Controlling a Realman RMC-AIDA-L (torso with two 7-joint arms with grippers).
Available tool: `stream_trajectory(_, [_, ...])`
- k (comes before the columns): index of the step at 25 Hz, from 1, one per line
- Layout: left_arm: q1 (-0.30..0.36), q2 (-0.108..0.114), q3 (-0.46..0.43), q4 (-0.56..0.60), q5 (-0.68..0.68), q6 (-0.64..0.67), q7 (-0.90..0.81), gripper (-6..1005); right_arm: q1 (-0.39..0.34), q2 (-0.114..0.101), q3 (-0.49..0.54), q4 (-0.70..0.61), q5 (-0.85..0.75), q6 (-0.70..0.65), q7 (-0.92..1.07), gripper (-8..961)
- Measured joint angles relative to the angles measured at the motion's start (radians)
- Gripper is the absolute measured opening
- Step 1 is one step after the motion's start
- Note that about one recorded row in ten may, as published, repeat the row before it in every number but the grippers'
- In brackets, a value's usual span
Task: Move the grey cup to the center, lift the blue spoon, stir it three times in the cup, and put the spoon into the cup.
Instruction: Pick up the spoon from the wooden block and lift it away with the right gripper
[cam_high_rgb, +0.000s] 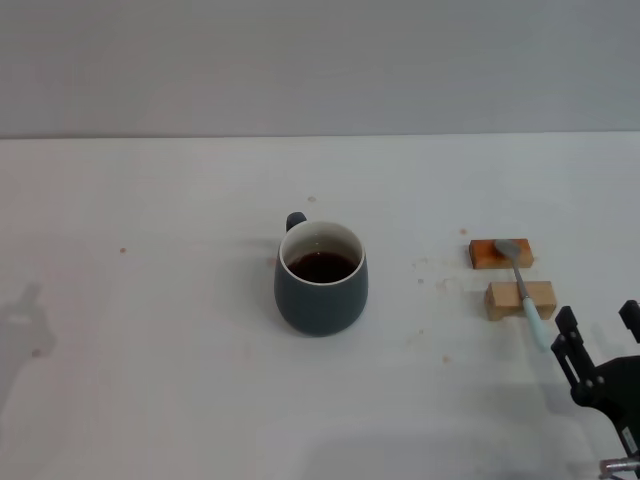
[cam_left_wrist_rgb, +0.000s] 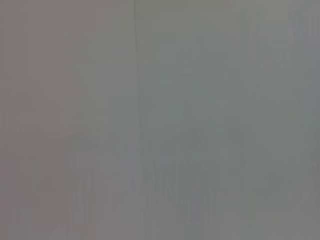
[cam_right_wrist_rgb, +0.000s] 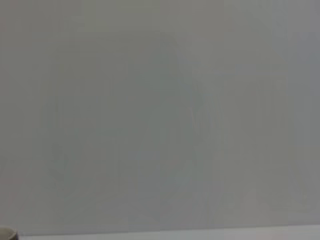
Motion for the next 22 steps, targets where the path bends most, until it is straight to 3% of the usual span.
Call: stream_trajectory(22, [-0.001, 0.000, 0.005, -0.001, 0.000, -0.002, 0.001, -2, 0.045, -0.001, 0.008, -0.001, 0.007, 0.135, 0.002, 705])
